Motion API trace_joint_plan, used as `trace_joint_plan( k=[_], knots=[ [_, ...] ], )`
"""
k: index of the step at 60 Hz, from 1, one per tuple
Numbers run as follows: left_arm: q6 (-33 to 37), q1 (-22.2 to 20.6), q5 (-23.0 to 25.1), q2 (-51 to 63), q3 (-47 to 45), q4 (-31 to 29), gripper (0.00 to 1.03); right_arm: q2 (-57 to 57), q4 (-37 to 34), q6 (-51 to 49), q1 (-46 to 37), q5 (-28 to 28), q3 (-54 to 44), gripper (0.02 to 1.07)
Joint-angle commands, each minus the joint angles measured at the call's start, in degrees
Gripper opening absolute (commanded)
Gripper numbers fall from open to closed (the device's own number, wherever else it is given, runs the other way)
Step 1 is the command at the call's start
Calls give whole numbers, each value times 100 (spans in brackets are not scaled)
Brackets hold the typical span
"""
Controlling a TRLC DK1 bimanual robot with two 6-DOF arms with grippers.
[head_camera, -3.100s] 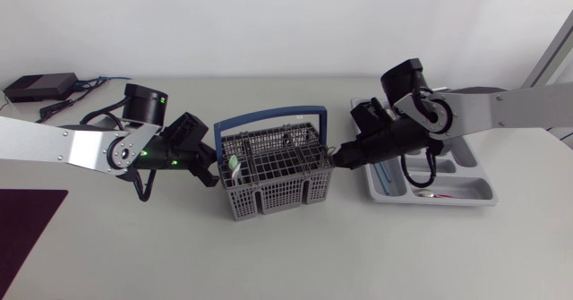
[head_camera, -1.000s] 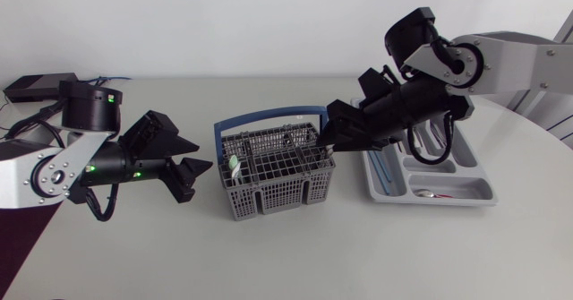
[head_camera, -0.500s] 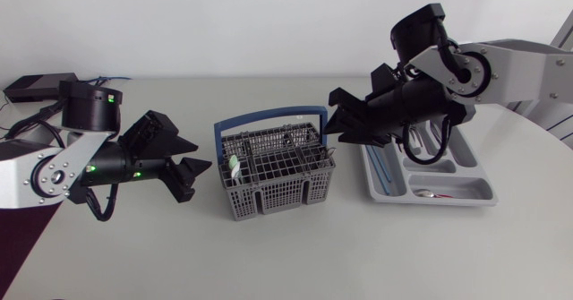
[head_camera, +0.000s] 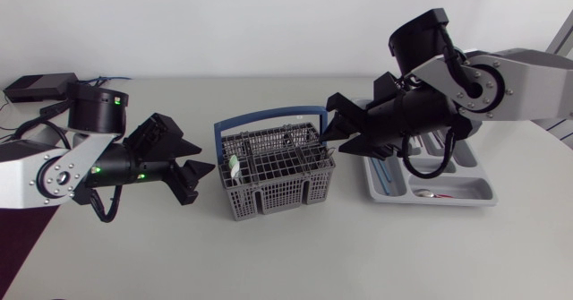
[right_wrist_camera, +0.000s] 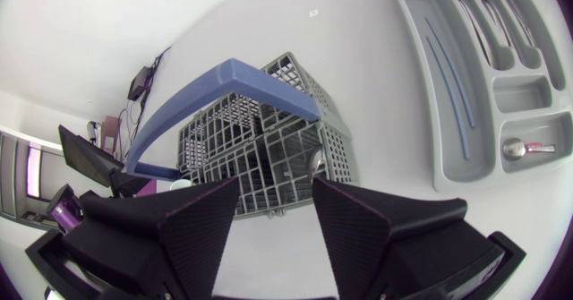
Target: Unload the cutlery basket into the drawer organizer.
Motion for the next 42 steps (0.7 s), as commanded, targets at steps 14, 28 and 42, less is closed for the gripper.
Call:
trace_joint_plan(
  k=[14,28,42],
  knots=[
    [85,-41,-22,137,-124,62,72,416,-191,279,29,321,-85,64],
    [77,-41,-22,190,-124,88,72,557,-226,349,38,497,47,46],
    [85,-41,-22,207,-115,115,72,697,-217,393,73,550,205,36]
  ],
)
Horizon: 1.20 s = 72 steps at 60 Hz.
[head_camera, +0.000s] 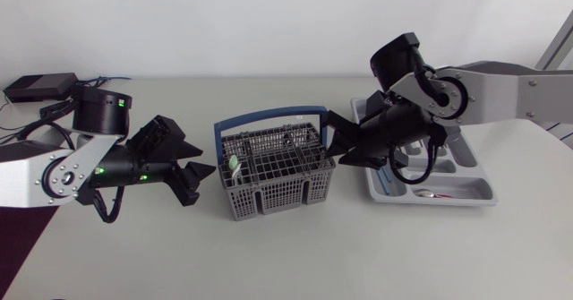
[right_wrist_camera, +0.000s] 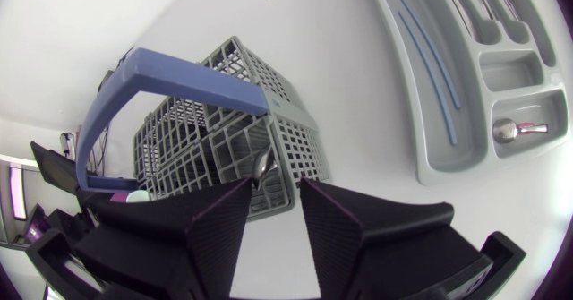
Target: Unload the cutlery basket into the drawer organizer.
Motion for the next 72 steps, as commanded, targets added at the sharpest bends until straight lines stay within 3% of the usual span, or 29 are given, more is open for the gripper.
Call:
trace_joint_plan(
  k=[1,28,47,72],
  knots=[
    [85,-37,-20,96,-109,71,72,116,-84,225,33,78,183,36],
    [94,-37,-20,175,-109,132,72,336,-92,278,104,113,429,29],
    [112,-11,-20,175,-117,132,72,327,-101,295,130,157,482,8],
    [121,-19,-20,236,-117,132,72,81,-347,278,139,227,684,8]
  ],
)
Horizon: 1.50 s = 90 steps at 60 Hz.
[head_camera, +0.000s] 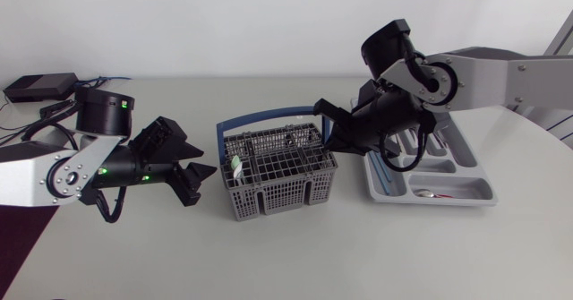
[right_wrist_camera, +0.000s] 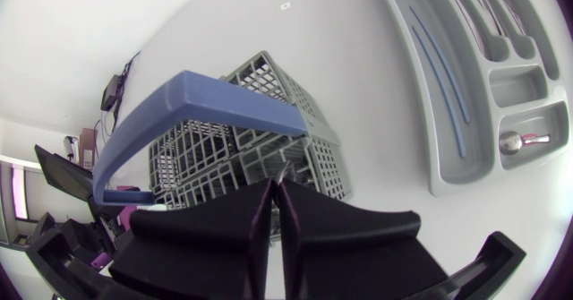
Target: Unload the cutlery basket into the drawer organizer.
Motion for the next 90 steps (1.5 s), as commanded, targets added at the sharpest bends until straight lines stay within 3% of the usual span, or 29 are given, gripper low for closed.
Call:
trace_joint_plan(
  k=[1,22,57,77,90],
  knots=[
    [118,-19,-20,125,-104,49,72,-155,-243,171,25,122,214,8],
    [136,-2,-20,116,-104,49,72,-586,-471,153,25,61,381,8],
    [136,-2,-20,107,-139,67,72,-1861,-779,-102,-124,-748,522,8],
    [154,60,-28,-16,-183,58,72,-2238,-2194,-2387,-1548,-959,548,8],
    [154,60,-28,-60,-201,49,72,-2309,-2484,-4171,-2752,-722,-155,8]
  ],
)
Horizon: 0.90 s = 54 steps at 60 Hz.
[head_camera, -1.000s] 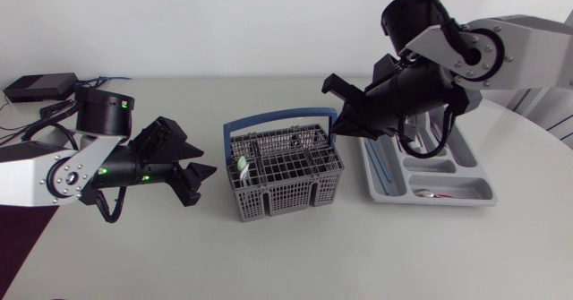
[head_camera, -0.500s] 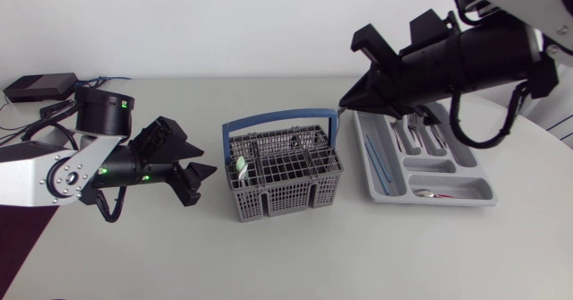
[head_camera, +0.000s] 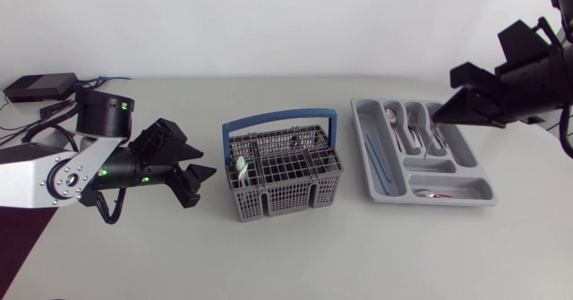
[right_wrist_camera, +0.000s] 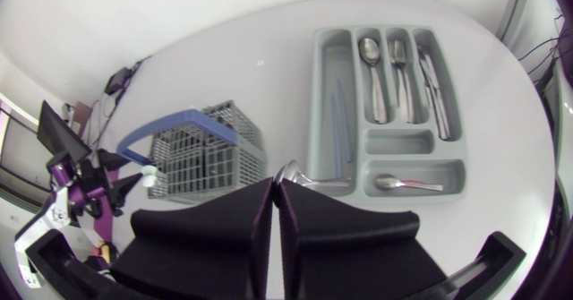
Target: Unload the cutlery basket into the drawer organizer.
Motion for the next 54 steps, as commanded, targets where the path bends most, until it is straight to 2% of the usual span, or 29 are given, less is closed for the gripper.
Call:
trace_joint_plan(
  k=[1,8,21,31,54],
  knots=[
    [92,38,-26,-51,-166,27,72,-38,-95,-887,-335,179,-433,8],
    [92,20,-26,-51,-175,27,72,94,46,-1546,-704,425,-855,8],
    [84,-15,-26,-77,-184,-8,72,287,1039,-2047,-792,1322,-1690,8],
    [84,-24,-26,-165,-192,-60,72,490,1856,-2099,-528,2042,-2085,8],
    [66,-59,-35,-279,-184,-210,72,1869,2735,-1809,60,2851,-2147,8]
  ],
)
